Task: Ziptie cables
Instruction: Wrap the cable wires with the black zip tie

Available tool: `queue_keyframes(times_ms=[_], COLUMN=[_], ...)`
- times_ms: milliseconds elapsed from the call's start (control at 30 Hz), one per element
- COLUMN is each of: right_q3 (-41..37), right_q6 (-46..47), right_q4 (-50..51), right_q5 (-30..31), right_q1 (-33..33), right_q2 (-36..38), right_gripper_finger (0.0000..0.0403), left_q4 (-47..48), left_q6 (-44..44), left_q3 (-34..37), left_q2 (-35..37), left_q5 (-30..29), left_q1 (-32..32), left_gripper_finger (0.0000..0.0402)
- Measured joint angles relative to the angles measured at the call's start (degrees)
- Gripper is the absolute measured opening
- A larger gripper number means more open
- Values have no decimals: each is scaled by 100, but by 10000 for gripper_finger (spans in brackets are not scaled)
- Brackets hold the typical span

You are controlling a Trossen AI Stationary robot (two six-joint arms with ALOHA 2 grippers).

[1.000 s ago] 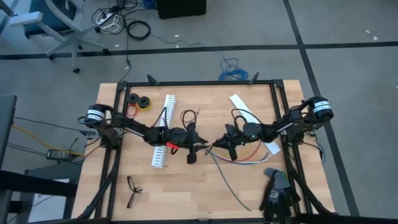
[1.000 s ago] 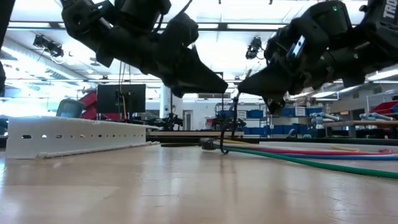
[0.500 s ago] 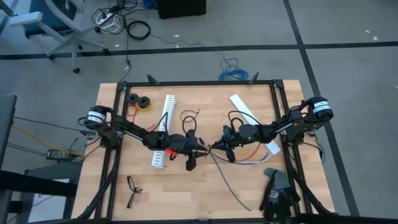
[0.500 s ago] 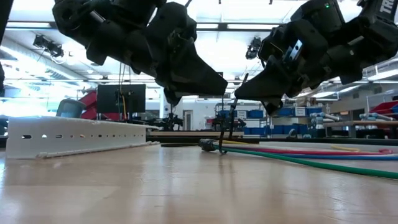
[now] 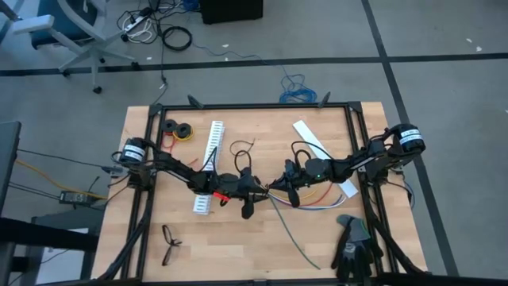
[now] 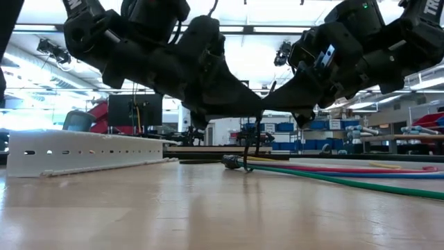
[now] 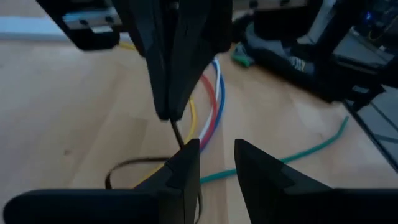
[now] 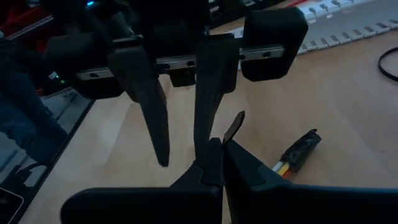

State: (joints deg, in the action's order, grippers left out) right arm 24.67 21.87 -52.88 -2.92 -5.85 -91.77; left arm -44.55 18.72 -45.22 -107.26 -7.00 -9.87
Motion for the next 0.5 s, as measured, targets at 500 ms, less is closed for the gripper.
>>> queue_keyframes(times_ms=[500], right_q3=[0], right_q6=[-2], right_q4=[-79], right_q5=[149], right_q1=[13], right_q2=[0], right_gripper_finger=[0], left_q4=[83], left_q6=[-51], left_q3=[-3], left_q2=[0], left_q5=[-785], left_q1=[7], left_gripper_finger=[88])
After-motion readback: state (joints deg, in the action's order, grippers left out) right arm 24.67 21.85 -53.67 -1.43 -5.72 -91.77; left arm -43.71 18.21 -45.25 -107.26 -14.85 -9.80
